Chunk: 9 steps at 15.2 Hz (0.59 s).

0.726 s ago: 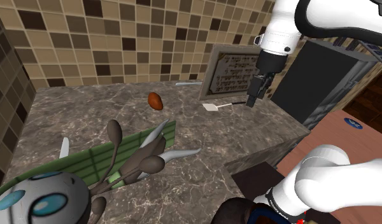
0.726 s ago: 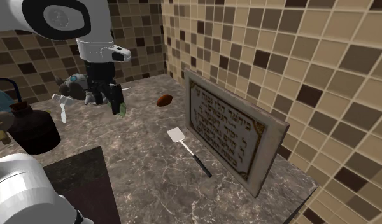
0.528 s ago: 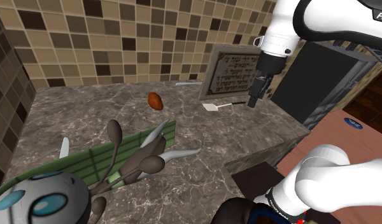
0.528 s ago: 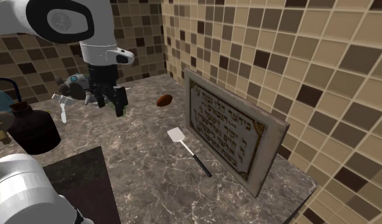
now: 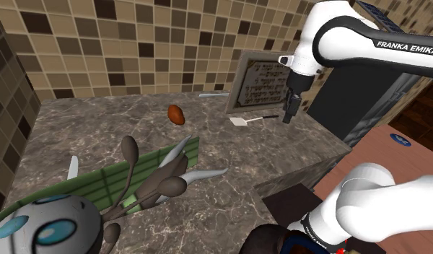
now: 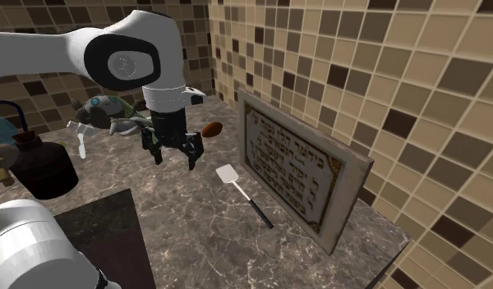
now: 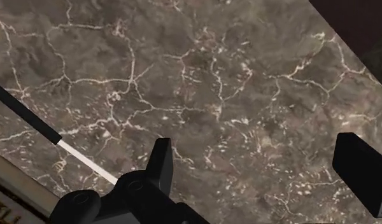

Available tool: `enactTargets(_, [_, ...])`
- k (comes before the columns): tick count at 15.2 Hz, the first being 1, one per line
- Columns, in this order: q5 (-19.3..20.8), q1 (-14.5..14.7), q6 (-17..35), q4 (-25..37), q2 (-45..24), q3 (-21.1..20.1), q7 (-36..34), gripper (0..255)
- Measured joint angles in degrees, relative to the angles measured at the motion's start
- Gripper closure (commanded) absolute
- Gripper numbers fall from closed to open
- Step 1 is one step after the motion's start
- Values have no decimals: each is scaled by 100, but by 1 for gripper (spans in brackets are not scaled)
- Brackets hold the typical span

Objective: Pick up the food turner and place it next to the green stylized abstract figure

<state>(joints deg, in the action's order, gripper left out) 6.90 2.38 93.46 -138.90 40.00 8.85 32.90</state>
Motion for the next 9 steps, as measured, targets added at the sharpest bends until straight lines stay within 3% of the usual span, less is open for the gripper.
enactTargets(9, [629, 418, 1487, 217, -1347, 1189, 2799, 0])
